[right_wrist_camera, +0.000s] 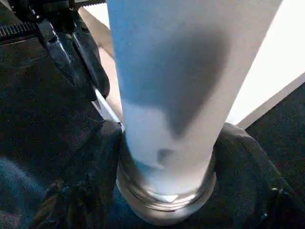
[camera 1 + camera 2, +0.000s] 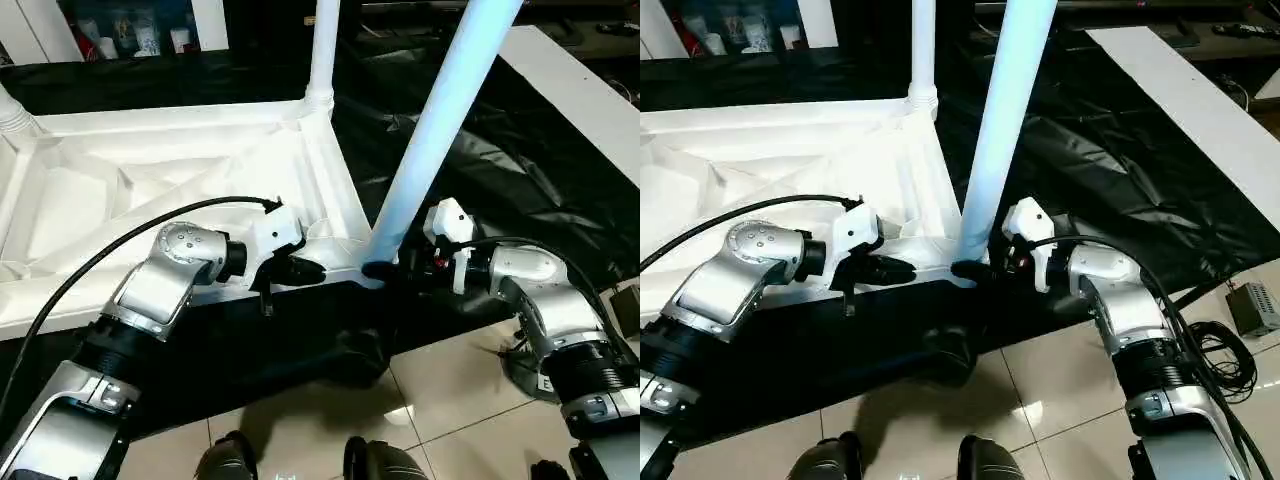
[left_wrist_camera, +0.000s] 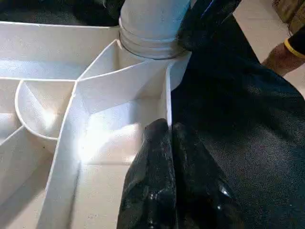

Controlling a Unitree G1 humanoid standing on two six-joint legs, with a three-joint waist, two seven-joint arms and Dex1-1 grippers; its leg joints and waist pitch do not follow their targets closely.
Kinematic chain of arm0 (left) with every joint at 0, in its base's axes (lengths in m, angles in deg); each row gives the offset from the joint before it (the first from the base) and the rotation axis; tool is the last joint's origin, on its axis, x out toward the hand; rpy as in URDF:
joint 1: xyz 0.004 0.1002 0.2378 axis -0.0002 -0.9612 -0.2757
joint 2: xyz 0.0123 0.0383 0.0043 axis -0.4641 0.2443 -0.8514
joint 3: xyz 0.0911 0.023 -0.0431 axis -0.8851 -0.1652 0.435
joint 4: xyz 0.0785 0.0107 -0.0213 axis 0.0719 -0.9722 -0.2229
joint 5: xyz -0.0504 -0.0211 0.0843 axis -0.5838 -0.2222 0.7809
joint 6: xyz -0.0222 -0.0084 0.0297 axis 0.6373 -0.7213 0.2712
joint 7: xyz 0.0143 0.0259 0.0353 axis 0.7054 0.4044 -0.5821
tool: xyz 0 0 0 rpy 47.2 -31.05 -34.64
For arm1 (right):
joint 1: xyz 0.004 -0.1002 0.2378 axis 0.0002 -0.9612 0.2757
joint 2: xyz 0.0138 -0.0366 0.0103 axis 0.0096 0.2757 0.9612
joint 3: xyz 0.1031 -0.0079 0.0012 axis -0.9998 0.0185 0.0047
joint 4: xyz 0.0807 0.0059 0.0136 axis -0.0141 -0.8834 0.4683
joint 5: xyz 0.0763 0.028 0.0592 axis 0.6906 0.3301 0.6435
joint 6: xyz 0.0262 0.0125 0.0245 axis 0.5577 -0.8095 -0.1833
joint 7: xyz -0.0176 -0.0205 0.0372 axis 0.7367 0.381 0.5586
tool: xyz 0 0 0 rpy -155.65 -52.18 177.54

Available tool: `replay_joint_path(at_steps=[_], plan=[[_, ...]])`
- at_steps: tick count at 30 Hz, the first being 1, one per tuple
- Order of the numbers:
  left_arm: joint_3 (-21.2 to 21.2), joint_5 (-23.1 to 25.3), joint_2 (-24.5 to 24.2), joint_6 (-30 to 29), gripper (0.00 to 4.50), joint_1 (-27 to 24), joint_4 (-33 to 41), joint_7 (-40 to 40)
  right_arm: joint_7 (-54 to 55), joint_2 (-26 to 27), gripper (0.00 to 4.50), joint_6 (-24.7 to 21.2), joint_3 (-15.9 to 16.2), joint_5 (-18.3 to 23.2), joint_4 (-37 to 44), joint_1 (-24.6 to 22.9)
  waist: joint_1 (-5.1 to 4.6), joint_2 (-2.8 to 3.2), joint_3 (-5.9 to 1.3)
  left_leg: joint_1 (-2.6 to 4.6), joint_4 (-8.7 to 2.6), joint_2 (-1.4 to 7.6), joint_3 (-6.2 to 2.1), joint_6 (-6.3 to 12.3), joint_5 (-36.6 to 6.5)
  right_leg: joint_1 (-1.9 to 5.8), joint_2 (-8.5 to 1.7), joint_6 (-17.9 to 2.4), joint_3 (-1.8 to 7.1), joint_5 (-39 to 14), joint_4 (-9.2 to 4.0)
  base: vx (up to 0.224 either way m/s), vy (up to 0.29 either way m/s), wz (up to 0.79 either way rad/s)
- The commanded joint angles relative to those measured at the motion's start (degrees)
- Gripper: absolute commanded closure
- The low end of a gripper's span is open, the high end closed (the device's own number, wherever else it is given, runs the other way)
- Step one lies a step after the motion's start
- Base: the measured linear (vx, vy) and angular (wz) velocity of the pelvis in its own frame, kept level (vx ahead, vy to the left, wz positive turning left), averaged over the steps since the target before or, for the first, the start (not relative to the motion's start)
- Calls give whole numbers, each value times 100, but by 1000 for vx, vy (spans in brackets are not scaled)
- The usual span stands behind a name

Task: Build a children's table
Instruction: Rotate leg to tighten

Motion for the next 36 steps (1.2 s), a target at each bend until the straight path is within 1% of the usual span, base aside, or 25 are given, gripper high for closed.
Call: replay_joint_path(at_steps=[1,2,7,9,10,11,12,13,14,15,16,18,19,20,21,22,23,25,26,28,30,31,33,34,36], plan=[[-232,24,0,-72,450,-187,43,187,-52,20,192,22,96,-95,-54,-56,7,57,-510,181,-250,110,-44,539,-591,371,-222,-1765,170,283,-258,0,0,0],[-233,24,-4,-80,450,-197,53,186,-49,29,193,17,103,-95,-45,-70,5,56,-490,182,-254,112,-44,537,-604,358,-223,-1755,172,250,-265,0,0,0],[-171,50,76,-167,450,-208,-3,-21,203,215,193,-63,39,-41,-41,-171,-7,60,-467,181,-263,107,-43,500,-676,352,-222,-1722,176,138,-280,0,0,0],[-74,149,270,-244,450,-123,-208,-457,700,448,193,-154,-128,-13,-188,-178,-13,71,-439,192,-284,111,-52,406,-872,331,-233,-1671,174,-216,-330,0,0,0],[-26,169,357,-300,450,-79,-283,-629,946,535,193,-158,-173,-54,-267,-161,-29,72,-429,194,-300,113,-59,310,-1053,323,-242,-1603,172,-587,-366,0,0,0],[101,313,641,-417,450,57,-552,-1288,1680,822,193,-99,-290,-176,-469,-136,-39,88,-419,203,-314,117,-63,191,-1215,296,-245,-1515,176,-923,-396,0,0,0],[101,313,641,-417,450,57,-552,-1288,1680,822,193,-99,-290,-176,-469,-136,-41,91,-401,225,-332,122,-63,109,-1337,268,-240,-1473,173,-1135,-432,0,0,0],[143,347,728,-460,450,99,-637,-1480,1885,904,193,-75,-321,-213,-527,-127,-34,85,-396,235,-340,124,-74,35,-1473,269,-244,-1419,174,-1335,-453,0,0,0],[176,355,802,-502,450,140,-715,-1615,2051,988,194,-80,-349,-232,-570,-119,-37,76,-411,210,-362,106,-98,-69,-1564,282,-253,-1264,168,-1584,-465,0,0,0],[192,347,836,-526,450,160,-752,-1662,2122,1028,194,-88,-361,-239,-589,-113,-32,76,-408,212,-370,108,-104,-77,-1593,276,-251,-1223,167,-1613,-475,0,0,0],[225,387,952,-568,450,233,-885,-1891,2496,1183,194,-81,-407,-301,-674,-79,-32,96,-409,218,-372,105,-105,-84,-1624,257,-244,-1175,170,-1598,-478,0,0,0],[343,532,1353,-644,450,472,-1266,-2690,3894,1705,194,-22,-609,-511,-1063,152,-40,118,-401,226,-381,99,-101,-129,-1667,228,-239,-1149,175,-1591,-495,0,0,0],[354,550,1416,-661,450,514,-1322,-2796,4136,1788,194,-4,-640,-548,-1144,212,-64,105,-407,214,-383,84,-102,-213,-1715,226,-243,-1115,173,-1708,-493,0,0,0],[354,550,1416,-661,450,514,-1322,-2796,4136,1788,194,-4,-640,-548,-1144,212,-56,89,-416,197,-385,72,-120,-224,-1727,254,-241,-1022,159,-1770,-496,0,0,0],[397,552,1501,-683,450,575,-1398,-2944,4404,1891,194,4,-681,-574,-1245,303,-57,101,-420,198,-384,70,-114,-204,-1736,243,-234,-993,162,-1743,-499,0,0,0],[406,561,1529,-688,450,600,-1428,-2992,4515,1936,194,10,-703,-582,-1284,342,-52,108,-431,228,-372,76,-100,-163,-1761,214,-221,-983,168,-1592,-506,0,0,0],[399,613,1571,-681,450,659,-1497,-3089,4698,2049,194,13,-766,-563,-1366,451,-55,99,-440,205,-365,66,-96,-113,-1673,235,-213,-997,169,-1388,-483,0,0,0],[401,651,1600,-660,450,696,-1545,-3133,4783,2111,194,64,-799,-568,-1433,534,-51,98,-451,196,-355,59,-84,-56,-1566,244,-208,-1018,173,-1185,-470,0,0,0],[403,661,1618,-641,450,718,-1570,-3137,4830,2141,194,136,-807,-582,-1491,601,-40,107,-475,190,-340,57,-75,24,-1362,264,-205,-1086,171,-849,-438,0,0,0],[368,680,1616,-622,450,732,-1548,-3081,4688,2189,194,278,-836,-501,-1526,686,-39,99,-477,176,-329,54,-64,114,-1227,286,-200,-1176,169,-576,-414,0,0,0],[280,687,1530,-556,450,690,-1439,-2878,4166,2182,194,522,-853,-334,-1308,635,-28,93,-484,169,-319,60,-59,226,-1117,306,-208,-1238,170,-382,-397,0,0,0],[267,690,1516,-533,450,684,-1428,-2842,4074,2186,138,559,-864,-302,-1266,623,-30,92,-487,155,-314,57,-56,302,-1022,320,-206,-1284,168,-248,-384,0,0,0],[243,665,1456,-543,450,636,-1347,-2721,3990,2099,125,610,-902,-260,-1146,603,-32,92,-468,161,-325,72,-56,344,-1058,308,-208,-1319,159,-334,-399,0,0,0],[224,642,1418,-542,450,608,-1301,-2634,3927,2028,126,617,-898,-254,-1084,593,-49,86,-463,137,-335,71,-70,327,-1081,325,-218,-1305,154,-464,-401,0,0,0],[197,619,1354,-570,450,566,-1229,-2539,3844,1902,111,617,-900,-241,-997,589,-64,95,-449,161,-346,80,-70,257,-1210,304,-220,-1285,157,-747,-434,0,0,0]])
